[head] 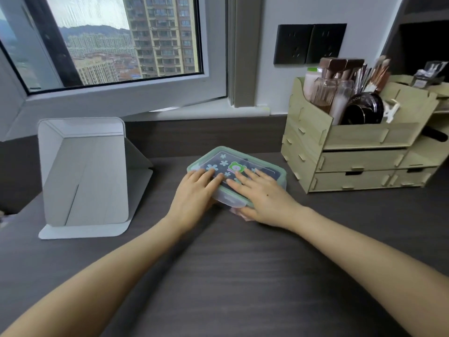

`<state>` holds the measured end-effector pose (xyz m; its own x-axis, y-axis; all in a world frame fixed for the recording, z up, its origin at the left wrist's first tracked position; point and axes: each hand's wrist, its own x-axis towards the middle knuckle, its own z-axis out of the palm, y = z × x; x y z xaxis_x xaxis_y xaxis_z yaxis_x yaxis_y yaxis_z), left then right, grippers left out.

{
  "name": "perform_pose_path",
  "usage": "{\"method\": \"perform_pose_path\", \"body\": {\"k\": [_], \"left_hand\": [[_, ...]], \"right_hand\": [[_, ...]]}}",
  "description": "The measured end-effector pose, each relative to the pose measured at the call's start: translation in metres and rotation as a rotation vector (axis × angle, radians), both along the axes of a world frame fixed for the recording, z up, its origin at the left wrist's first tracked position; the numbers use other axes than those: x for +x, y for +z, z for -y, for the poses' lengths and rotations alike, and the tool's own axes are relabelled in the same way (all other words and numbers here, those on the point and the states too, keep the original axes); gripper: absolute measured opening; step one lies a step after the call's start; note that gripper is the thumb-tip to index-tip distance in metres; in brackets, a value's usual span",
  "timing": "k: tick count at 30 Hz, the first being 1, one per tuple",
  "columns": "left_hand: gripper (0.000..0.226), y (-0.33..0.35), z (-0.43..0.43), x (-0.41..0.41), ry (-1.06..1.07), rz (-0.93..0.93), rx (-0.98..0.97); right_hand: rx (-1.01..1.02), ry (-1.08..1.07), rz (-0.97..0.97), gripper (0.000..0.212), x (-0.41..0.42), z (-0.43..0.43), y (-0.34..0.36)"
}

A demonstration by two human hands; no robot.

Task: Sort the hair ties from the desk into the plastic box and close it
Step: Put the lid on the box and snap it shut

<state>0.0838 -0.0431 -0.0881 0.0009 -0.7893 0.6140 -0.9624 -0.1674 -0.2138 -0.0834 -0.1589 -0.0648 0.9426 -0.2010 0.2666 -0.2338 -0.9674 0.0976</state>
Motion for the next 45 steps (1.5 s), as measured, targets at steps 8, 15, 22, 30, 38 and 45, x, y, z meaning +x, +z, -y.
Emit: {"method": "perform_pose_path", "body": {"k": [8, 15, 22, 30, 38, 45], "left_hand": [[0.078, 0.022, -0.001, 0.029, -0.247, -0.345, 0.249], [0.073, 0.016, 0.006, 0.036, -0.299, -0.207, 0.196], [0.056, 0.002, 0.008, 0.029, -0.282, -0.079, 0.010], [0.037, -0.001, 0.018, 0.015, -0.226, 0.090, -0.169], [0.068, 0.014, -0.003, 0.045, -0.233, -0.197, 0.221], [0.047, 0.009, -0.002, 0.033, -0.183, -0.207, 0.111]], "right_hand": [[0.509, -0.004, -0.260, 0.072, -0.005, 0.020, 0.034], [0.425, -0.092, -0.139, 0.055, 0.002, 0.000, 0.030], [0.085, -0.088, -0.230, 0.047, 0.011, -0.009, 0.028], [0.027, -0.016, -0.057, 0.051, 0.015, 0.006, 0.006], [0.144, 0.036, -0.010, 0.049, 0.009, 0.018, 0.014], [0.193, 0.000, -0.035, 0.062, 0.009, 0.019, 0.015]]}}
